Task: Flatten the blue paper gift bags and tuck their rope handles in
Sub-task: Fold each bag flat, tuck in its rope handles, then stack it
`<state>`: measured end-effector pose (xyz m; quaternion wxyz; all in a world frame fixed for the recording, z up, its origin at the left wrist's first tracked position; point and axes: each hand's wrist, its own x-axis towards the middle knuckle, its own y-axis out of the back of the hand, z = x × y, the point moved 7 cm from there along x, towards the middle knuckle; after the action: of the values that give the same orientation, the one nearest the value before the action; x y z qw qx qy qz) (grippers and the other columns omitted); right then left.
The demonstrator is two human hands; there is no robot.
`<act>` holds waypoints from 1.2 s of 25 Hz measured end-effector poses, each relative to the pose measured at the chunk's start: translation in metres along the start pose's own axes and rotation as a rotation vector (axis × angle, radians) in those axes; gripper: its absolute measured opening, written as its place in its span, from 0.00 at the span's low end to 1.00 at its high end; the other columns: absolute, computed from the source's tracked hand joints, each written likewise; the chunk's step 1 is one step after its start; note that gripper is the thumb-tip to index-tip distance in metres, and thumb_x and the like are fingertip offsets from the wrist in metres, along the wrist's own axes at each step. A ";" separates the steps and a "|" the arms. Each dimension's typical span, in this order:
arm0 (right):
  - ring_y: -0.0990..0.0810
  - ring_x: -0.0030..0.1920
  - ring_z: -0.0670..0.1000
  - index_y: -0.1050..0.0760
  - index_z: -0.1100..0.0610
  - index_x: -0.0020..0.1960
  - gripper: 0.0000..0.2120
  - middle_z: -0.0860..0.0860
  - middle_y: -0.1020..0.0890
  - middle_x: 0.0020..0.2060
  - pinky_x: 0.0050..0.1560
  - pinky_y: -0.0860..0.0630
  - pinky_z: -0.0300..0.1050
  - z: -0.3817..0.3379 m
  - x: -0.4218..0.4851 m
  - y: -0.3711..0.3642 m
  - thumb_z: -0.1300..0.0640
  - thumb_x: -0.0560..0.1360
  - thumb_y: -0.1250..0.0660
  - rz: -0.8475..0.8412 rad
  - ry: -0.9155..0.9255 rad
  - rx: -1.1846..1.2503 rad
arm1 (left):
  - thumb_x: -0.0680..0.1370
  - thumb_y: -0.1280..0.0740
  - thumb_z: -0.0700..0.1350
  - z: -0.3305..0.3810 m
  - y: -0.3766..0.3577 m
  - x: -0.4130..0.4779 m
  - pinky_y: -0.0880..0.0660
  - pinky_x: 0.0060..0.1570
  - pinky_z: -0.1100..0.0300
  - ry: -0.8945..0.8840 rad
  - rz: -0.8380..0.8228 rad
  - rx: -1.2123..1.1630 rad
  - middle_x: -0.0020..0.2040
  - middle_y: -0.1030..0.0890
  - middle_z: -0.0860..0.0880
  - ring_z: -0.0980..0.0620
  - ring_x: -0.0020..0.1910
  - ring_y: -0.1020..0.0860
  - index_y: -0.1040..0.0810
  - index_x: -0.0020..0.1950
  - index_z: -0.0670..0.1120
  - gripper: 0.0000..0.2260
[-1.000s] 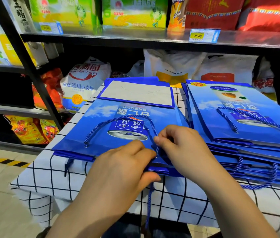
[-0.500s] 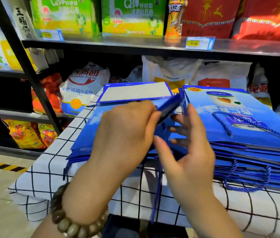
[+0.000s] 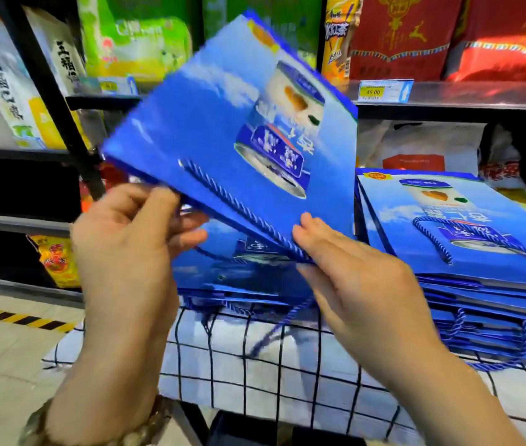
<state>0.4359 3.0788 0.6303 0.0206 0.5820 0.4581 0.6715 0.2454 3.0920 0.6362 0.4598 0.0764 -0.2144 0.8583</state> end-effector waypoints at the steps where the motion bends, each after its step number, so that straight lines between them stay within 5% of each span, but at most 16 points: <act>1: 0.17 0.49 0.53 0.20 0.59 0.52 0.16 0.54 0.17 0.52 0.40 0.19 0.50 0.008 -0.004 0.004 0.55 0.71 0.41 -0.027 0.017 -0.022 | 0.76 0.37 0.36 -0.014 0.003 -0.007 0.27 0.24 0.69 0.075 -0.006 0.018 0.24 0.23 0.51 0.56 0.26 0.20 0.28 0.32 0.47 0.13; 5: 0.16 0.35 0.56 0.21 0.57 0.39 0.06 0.52 0.15 0.38 0.24 0.22 0.54 0.030 -0.022 -0.012 0.57 0.68 0.37 -0.246 -0.046 0.021 | 0.76 0.36 0.36 -0.057 0.016 -0.033 0.29 0.21 0.69 0.305 -0.059 0.095 0.24 0.20 0.49 0.57 0.22 0.23 0.29 0.34 0.41 0.10; 10: 0.16 0.36 0.56 0.20 0.53 0.42 0.08 0.50 0.15 0.37 0.31 0.20 0.55 0.041 -0.030 -0.029 0.51 0.69 0.34 -0.425 -0.114 0.106 | 0.74 0.33 0.42 -0.079 0.032 -0.045 0.29 0.19 0.67 0.424 -0.116 0.231 0.25 0.20 0.45 0.53 0.21 0.24 0.23 0.34 0.37 0.11; 14: 0.19 0.42 0.47 0.18 0.52 0.46 0.09 0.47 0.15 0.41 0.46 0.23 0.48 0.045 -0.015 -0.021 0.48 0.71 0.33 -0.471 -0.326 0.288 | 0.74 0.33 0.45 -0.081 0.002 -0.075 0.30 0.21 0.65 0.507 -0.501 0.382 0.29 0.19 0.43 0.52 0.22 0.24 0.19 0.33 0.40 0.12; 18: 0.23 0.28 0.41 0.21 0.55 0.36 0.07 0.48 0.17 0.29 0.32 0.26 0.35 0.057 0.010 -0.016 0.54 0.71 0.31 -0.413 -0.571 0.464 | 0.73 0.32 0.48 -0.084 -0.051 -0.112 0.33 0.22 0.67 0.495 -0.812 0.403 0.26 0.22 0.49 0.55 0.20 0.30 0.21 0.45 0.51 0.03; 22: 0.19 0.28 0.47 0.22 0.58 0.36 0.07 0.51 0.19 0.26 0.23 0.26 0.37 0.053 0.020 -0.019 0.57 0.72 0.32 -0.426 -0.695 0.704 | 0.75 0.34 0.48 -0.088 -0.078 -0.114 0.31 0.24 0.64 0.385 -0.862 0.516 0.23 0.23 0.51 0.55 0.19 0.31 0.23 0.39 0.43 0.09; 26: 0.25 0.26 0.38 0.21 0.54 0.41 0.06 0.48 0.19 0.30 0.24 0.33 0.28 0.067 0.010 -0.002 0.51 0.71 0.33 -0.342 -0.732 0.728 | 0.76 0.36 0.45 -0.052 -0.084 -0.086 0.38 0.19 0.69 0.376 -0.768 0.269 0.21 0.25 0.50 0.56 0.16 0.34 0.23 0.35 0.42 0.11; 30: 0.30 0.22 0.38 0.20 0.55 0.38 0.08 0.45 0.22 0.24 0.23 0.36 0.27 0.054 -0.010 0.001 0.51 0.69 0.33 -0.608 -0.693 0.810 | 0.77 0.37 0.44 -0.020 -0.091 -0.044 0.39 0.19 0.70 0.236 -0.655 0.148 0.21 0.25 0.49 0.56 0.15 0.34 0.23 0.35 0.43 0.11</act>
<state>0.4832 3.1047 0.6181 0.1363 0.5712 0.7892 0.1796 0.3458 3.1118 0.6307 0.7254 0.0745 -0.0612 0.6816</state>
